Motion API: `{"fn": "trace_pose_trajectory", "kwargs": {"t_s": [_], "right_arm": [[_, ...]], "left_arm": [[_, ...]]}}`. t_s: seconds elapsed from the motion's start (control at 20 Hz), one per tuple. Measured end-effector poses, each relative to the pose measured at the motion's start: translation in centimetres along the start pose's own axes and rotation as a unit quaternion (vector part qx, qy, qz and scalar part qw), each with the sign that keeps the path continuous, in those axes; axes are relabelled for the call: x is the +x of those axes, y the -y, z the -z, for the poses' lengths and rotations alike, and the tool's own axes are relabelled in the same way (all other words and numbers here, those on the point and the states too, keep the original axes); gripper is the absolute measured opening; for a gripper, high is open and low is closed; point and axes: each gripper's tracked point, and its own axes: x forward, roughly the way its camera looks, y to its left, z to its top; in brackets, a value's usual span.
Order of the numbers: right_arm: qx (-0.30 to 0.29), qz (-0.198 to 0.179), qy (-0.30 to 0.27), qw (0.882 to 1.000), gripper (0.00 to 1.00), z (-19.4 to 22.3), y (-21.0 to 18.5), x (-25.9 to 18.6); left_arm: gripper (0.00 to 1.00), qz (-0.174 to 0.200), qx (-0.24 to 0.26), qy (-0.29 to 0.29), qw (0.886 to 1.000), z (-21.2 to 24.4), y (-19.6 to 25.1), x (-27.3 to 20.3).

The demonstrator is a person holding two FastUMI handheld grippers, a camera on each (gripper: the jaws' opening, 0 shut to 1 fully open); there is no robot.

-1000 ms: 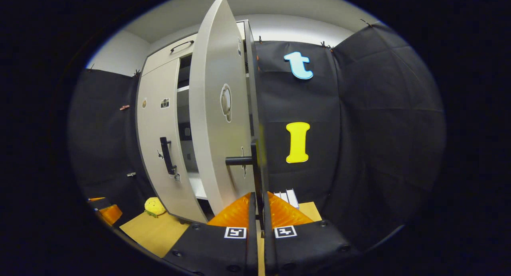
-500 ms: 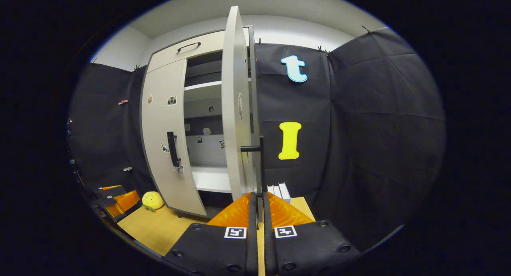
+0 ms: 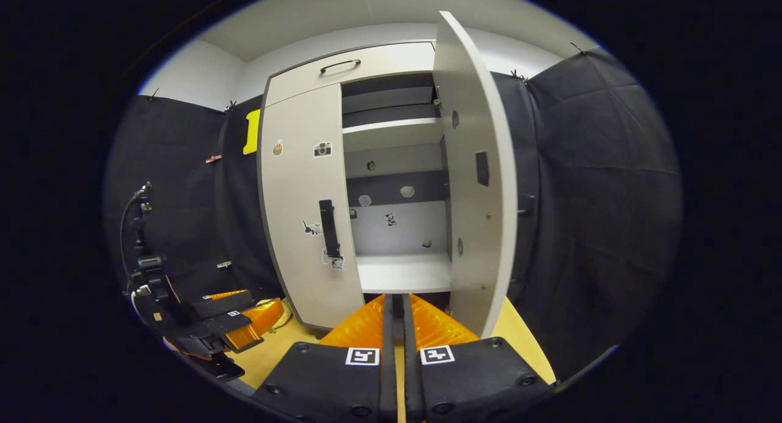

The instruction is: Open the right door of the double-door shoe cabinet with the right hand, and open the left door with the left hand.

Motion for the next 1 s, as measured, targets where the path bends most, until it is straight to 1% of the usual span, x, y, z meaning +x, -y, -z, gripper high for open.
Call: {"fn": "trace_pose_trajectory", "kwargs": {"t_s": [0.15,0.2,0.25,0.35,0.4,0.45,0.5,0.6,0.65,0.7,0.75,0.85,1.0], "right_arm": [[0.006,0.017,-0.004,1.000,0.10,1.1,-1.6,2.2],[0.011,0.023,-0.004,1.000,0.10,1.3,-2.1,3.1],[0.015,0.027,-0.005,1.000,0.13,1.4,-2.4,3.6],[0.013,0.034,0.005,0.999,0.14,1.1,-2.5,4.4],[0.009,0.035,0.009,0.999,0.18,1.1,-2.6,4.8],[0.006,0.034,0.009,0.999,0.31,1.3,-2.7,5.2],[0.003,0.031,0.008,0.999,0.37,1.7,-2.8,5.5],[0.001,0.026,0.005,1.000,0.67,2.6,-3.0,5.9],[0.003,0.021,0.001,1.000,0.87,3.1,-3.0,6.4],[0.002,0.016,-0.004,1.000,0.96,3.7,-2.8,6.6],[-0.003,0.017,-0.007,1.000,1.00,4.0,-2.4,7.0],[-0.010,0.025,-0.001,1.000,1.00,4.0,-1.5,7.9],[-0.006,0.023,0.001,1.000,0.99,4.8,-0.8,7.8]], "left_arm": [[0.95,0.022,-0.015,0.004,1.000,-0.1,-1.2,-0.1],[0.95,0.023,-0.014,0.008,1.000,-0.3,-1.9,-0.3],[0.95,0.021,-0.011,0.009,1.000,-0.4,-2.6,-0.4],[0.95,0.018,-0.008,0.011,1.000,-0.3,-3.9,-0.2],[0.95,0.015,-0.009,0.012,1.000,-0.3,-4.5,0.0],[0.95,0.012,-0.011,0.011,1.000,-0.4,-5.0,0.2],[0.95,0.008,-0.012,0.010,1.000,-0.5,-5.4,0.5],[0.95,0.002,-0.017,0.017,1.000,-1.3,-5.8,1.2],[0.95,-0.001,-0.018,0.021,1.000,-1.9,-5.8,1.7],[0.95,-0.004,-0.016,0.025,1.000,-2.5,-5.8,2.4],[0.95,-0.007,-0.014,0.029,0.999,-3.3,-5.7,3.0],[0.95,-0.007,-0.009,0.040,0.999,-4.9,-5.0,4.7],[0.95,-0.005,0.002,0.053,0.999,-7.4,-3.6,7.3]]}}
